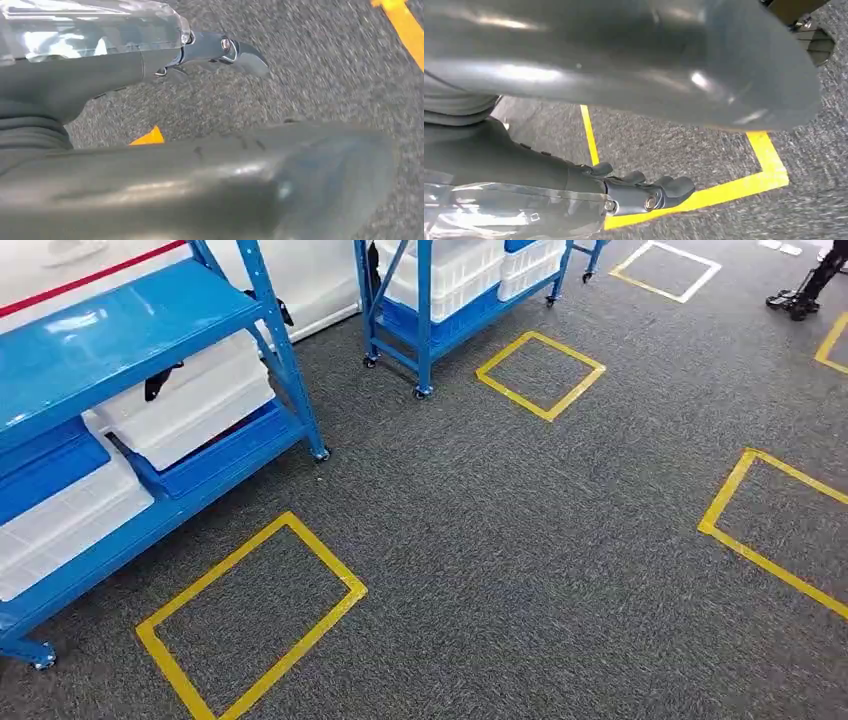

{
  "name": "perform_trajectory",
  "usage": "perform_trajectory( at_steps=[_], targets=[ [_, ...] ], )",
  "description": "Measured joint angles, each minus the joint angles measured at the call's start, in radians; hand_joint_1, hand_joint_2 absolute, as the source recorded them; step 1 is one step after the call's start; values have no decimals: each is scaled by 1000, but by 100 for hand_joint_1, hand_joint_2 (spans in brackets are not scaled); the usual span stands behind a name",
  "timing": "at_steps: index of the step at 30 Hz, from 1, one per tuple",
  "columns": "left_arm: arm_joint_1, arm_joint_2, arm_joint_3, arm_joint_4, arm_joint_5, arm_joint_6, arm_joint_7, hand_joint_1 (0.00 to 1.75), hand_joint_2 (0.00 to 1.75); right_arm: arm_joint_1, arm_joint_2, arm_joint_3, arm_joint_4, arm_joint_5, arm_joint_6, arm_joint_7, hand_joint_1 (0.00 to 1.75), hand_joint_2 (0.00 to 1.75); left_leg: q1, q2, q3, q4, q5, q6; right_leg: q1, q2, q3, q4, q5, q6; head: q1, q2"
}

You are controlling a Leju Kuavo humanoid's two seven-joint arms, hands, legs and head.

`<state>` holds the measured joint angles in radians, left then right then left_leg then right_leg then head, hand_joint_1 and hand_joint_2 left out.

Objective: Take the parts from the cabinet and place them on the table.

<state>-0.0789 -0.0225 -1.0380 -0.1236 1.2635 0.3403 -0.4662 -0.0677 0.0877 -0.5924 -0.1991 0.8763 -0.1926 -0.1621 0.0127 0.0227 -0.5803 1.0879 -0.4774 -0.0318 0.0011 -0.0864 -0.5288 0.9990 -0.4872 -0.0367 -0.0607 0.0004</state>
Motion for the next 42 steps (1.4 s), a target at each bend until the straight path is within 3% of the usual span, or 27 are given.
perform_trajectory(
  at_steps=[1, 5, 6, 7, 8, 10, 11, 13, 15, 16, 17, 20, 21, 23, 25, 26, 27, 28, 30, 31, 32, 36, 37, 38, 39, 41, 42],
  targets=[
    [-2, 2, -4, 0, -1, 0, 0, 0, 0, 0, 2, 0, 0, 1, -1, 1, 0, 0, -4, 52, 44, -79, 11, 8, 2, -10, 2, 2, -3, 3, 0, 0],
    [-5, 6, -19, 0, -1, 0, -1, 0, 0, -6, 3, 0, 0, 13, -5, 28, 0, 0, -13, 17, 34, -89, 17, 31, 6, -44, 5, 4, -4, 20, 0, 0],
    [-5, 7, -24, 0, -2, 0, -1, 0, 0, -8, 3, 0, 0, 22, -6, 46, 0, 0, -5, 5, 44, -102, 26, 42, 7, -38, 5, 8, -11, 31, 0, 0],
    [-6, 7, -26, 0, -4, -1, -1, 0, 0, -8, 2, 0, 0, 29, -6, 61, 0, 0, -2, -2, 42, -106, 31, 45, 1, 20, 0, 27, -28, 39, 0, 0],
    [-9, 8, -28, 0, -7, -1, 0, 0, 0, -5, 2, 0, 0, 35, -5, 74, 0, 0, 0, -10, 38, -106, 35, 51, -1, 59, -22, 76, -67, 41, 0, 0],
    [-14, 8, -34, 0, -10, -3, 3, 0, 0, 1, 2, 0, 1, 39, -4, 94, 0, 0, -1, -32, 29, -105, 39, 54, -9, 81, -96, 238, -150, 45, 0, 0],
    [-14, 8, -38, 0, -13, -3, 5, 0, 0, 5, 2, 0, 2, 39, -4, 98, 0, 0, -1, -48, 25, -104, 42, 52, -11, 82, -127, 304, -169, 48, 0, 0],
    [-11, 8, -48, 0, -19, -5, 16, 0, 0, 7, 2, 0, 2, 39, -2, 105, 0, 0, 1, -76, 22, -99, 44, 48, -18, 83, -119, 285, -129, 51, 0, 0],
    [-12, 8, -51, -1, -21, -8, 22, 0, 0, 7, 0, 0, 2, 39, -2, 106, 0, 0, 6, -103, 22, -94, 44, 40, -26, 103, -38, 120, -36, 51, 0, 0],
    [-14, 8, -52, -1, -22, -9, 24, 0, 0, 9, 0, 0, 3, 38, -2, 106, 0, 0, 7, -115, 18, -91, 44, 33, -33, 155, 2, 31, -9, 53, 0, 0],
    [-16, 9, -53, -1, -22, -9, 24, 0, 0, 11, 0, 0, 3, 38, -2, 106, 0, 0, 3, -124, 12, -85, 44, 24, -27, 176, 4, 20, -18, 54, 0, 0],
    [-12, 10, -58, -1, -25, -12, 27, 0, 0, 5, 0, 0, 3, 38, 0, 105, 0, 0, 8, -152, 3, -93, 55, 3, -18, 141, -2, 25, -12, 36, 0, 0],
    [-9, 11, -59, -1, -26, -12, 31, 0, 0, 7, 2, 0, 3, 38, 1, 105, 0, 0, 9, -162, -3, -93, 56, -4, -26, 126, 0, 15, -6, 24, 0, 0],
    [-10, 12, -66, -2, -31, -16, 37, 0, 0, 9, 3, 0, 3, 39, 1, 103, 0, 0, 6, -65, -28, -28, 3, -5, -23, 99, -2, 12, -1, 4, -2, 0],
    [-16, 12, -75, -2, -39, -20, 42, 0, 0, 14, 3, 0, 4, 39, 2, 105, 0, 0, 8, -36, -100, 138, -86, -10, -13, 67, -7, 13, -1, -1, -2, 0],
    [-16, 12, -76, -2, -40, -19, 42, 0, 0, 15, 3, 0, 4, 39, 4, 108, 0, 0, 8, -33, -131, 214, -114, -11, -10, 51, -9, 14, -2, -2, -2, 0],
    [-14, 12, -76, -2, -40, -19, 42, 0, 0, 16, 3, 0, 4, 39, 5, 113, 0, 0, 8, -31, -138, 239, -115, -12, -7, 38, -10, 15, -2, -2, -2, 0],
    [-13, 13, -76, -2, -39, -19, 42, 0, 0, 16, 3, 0, 5, 39, 8, 117, 0, 0, 8, -29, -119, 213, -95, -11, -5, 25, -10, 15, -2, -3, -2, 0],
    [-13, 14, -76, -2, -37, -21, 42, 0, 0, 15, 3, 0, 5, 39, 13, 124, 0, 0, 5, -14, -27, 54, -18, -1, -2, 1, -8, 17, -4, -1, -2, 0],
    [-14, 15, -76, -2, -37, -21, 42, 0, 0, 15, 3, 0, 5, 38, 14, 125, 0, 0, -2, 31, 31, -46, 14, 11, 0, -11, -5, 18, -6, 0, -2, 0],
    [-17, 18, -76, -2, -37, -21, 42, 0, 0, 15, 3, 0, 5, 38, 14, 125, 0, 0, -13, 68, 44, -82, 1, 18, 8, -21, -5, 22, -10, 6, -2, 0],
    [-13, 18, -79, -3, -42, -22, 39, 0, 0, 8, 3, 0, 5, 37, 14, 128, 0, 0, -11, 16, 35, -92, 17, 37, 7, -59, 4, 16, -8, 26, -1, 0],
    [-13, 17, -82, -3, -45, -23, 38, 0, 0, 9, 2, 0, 5, 36, 14, 130, 0, 0, -2, 8, 44, -102, 28, 40, 0, -10, 3, 27, -19, 37, -1, 0],
    [-17, 16, -85, -4, -48, -24, 39, 0, 0, 11, 2, 0, 5, 34, 14, 131, 0, 0, -1, -1, 40, -102, 34, 48, -2, 45, -15, 64, -52, 39, -2, 0],
    [-23, 16, -88, -4, -52, -24, 40, 0, 0, 14, 2, -1, 5, 33, 15, 135, 0, 0, -1, -12, 34, -102, 36, 51, -5, 71, -47, 131, -95, 41, -1, 0],
    [-32, 16, -96, -5, -56, -24, 45, 0, 0, 18, 2, -2, 5, 33, 15, 138, 0, 0, -1, -37, 25, -101, 41, 52, -12, 83, -120, 285, -161, 47, -1, 0],
    [-33, 16, -98, -5, -56, -24, 48, 0, 0, 19, 2, -3, 5, 33, 15, 139, 0, 0, -1, -53, 23, -100, 43, 50, -15, 83, -139, 323, -163, 50, -1, 0]
  ],
)
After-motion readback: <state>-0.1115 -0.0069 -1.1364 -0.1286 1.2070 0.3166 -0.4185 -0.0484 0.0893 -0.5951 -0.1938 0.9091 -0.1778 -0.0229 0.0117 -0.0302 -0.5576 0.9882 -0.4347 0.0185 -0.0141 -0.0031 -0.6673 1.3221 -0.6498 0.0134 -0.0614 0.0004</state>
